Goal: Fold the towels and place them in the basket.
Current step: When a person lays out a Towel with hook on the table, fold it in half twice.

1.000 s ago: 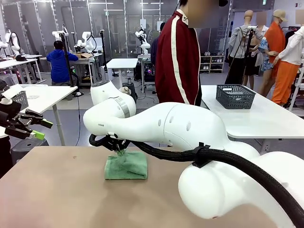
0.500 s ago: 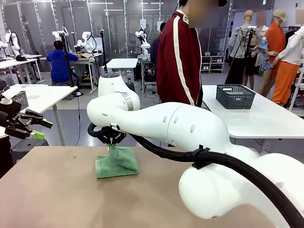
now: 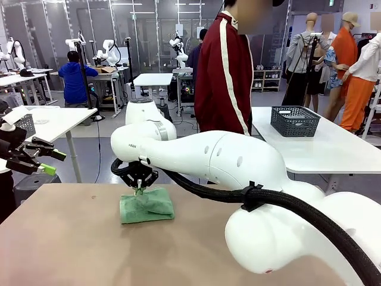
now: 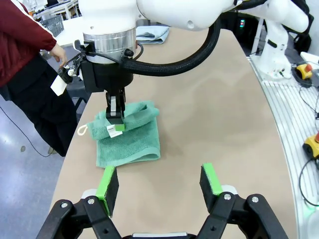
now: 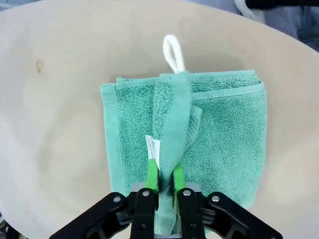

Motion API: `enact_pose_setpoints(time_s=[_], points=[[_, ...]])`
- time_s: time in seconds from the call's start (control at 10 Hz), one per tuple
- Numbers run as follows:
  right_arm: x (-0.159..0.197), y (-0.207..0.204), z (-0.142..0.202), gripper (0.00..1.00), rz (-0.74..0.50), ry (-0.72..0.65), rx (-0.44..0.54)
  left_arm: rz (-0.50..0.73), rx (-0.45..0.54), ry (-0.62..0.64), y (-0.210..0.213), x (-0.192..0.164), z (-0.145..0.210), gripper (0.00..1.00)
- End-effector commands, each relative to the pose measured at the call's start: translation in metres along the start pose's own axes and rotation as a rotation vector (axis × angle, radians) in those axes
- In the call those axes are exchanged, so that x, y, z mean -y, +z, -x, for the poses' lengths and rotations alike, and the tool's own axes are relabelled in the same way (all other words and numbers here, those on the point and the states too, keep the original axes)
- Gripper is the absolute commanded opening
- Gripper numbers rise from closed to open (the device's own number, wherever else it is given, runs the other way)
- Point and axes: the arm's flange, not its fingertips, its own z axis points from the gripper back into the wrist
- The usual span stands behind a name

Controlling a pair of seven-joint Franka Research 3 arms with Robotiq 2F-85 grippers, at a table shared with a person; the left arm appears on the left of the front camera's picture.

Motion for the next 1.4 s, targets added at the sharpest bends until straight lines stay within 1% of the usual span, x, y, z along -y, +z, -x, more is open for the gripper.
enact_pose_setpoints(time_s=[0.0,0.3,0.4,0.5,0.6,0.7,0.9,1.0,1.1,1.2,1.3], points=[[-0.003,0.002,-0.010,0.35,-0.041,0.006,0.017,0.003,-0.003,-0.004,0.001,0.004,-0.001,0.84],[0.002,0.008,0.000,0.66,-0.127,-0.002,0.083,0.003,-0.003,-0.004,0.001,0.004,-0.001,0.84],[0.004,0.011,0.006,0.75,-0.138,0.009,0.082,0.003,-0.003,-0.004,0.001,0.004,-0.001,0.84],[0.009,0.017,0.013,0.75,-0.118,-0.001,0.066,0.003,-0.003,-0.004,0.001,0.004,-0.001,0.84],[0.019,0.027,0.026,0.75,-0.097,0.019,0.048,0.003,-0.003,-0.004,0.001,0.004,-0.001,0.84],[0.032,0.042,0.043,0.75,-0.053,0.027,0.031,0.003,-0.003,-0.004,0.001,0.004,-0.001,0.84],[0.066,0.073,0.083,0.75,0.038,-0.024,-0.019,0.003,-0.003,-0.004,0.001,0.004,-0.001,0.84],[0.080,0.084,0.102,0.75,0.048,-0.040,-0.013,0.003,-0.003,-0.004,0.001,0.004,-0.001,0.84],[0.092,0.092,0.117,0.75,0.058,-0.059,0.014,0.003,-0.003,-0.004,0.001,0.004,-0.001,0.84],[0.102,0.093,0.125,0.75,0.057,-0.077,0.031,0.003,-0.003,-0.004,0.001,0.004,-0.001,0.84],[0.110,0.089,0.126,0.75,0.044,-0.080,0.041,0.003,-0.003,-0.004,0.001,0.004,-0.001,0.84]])
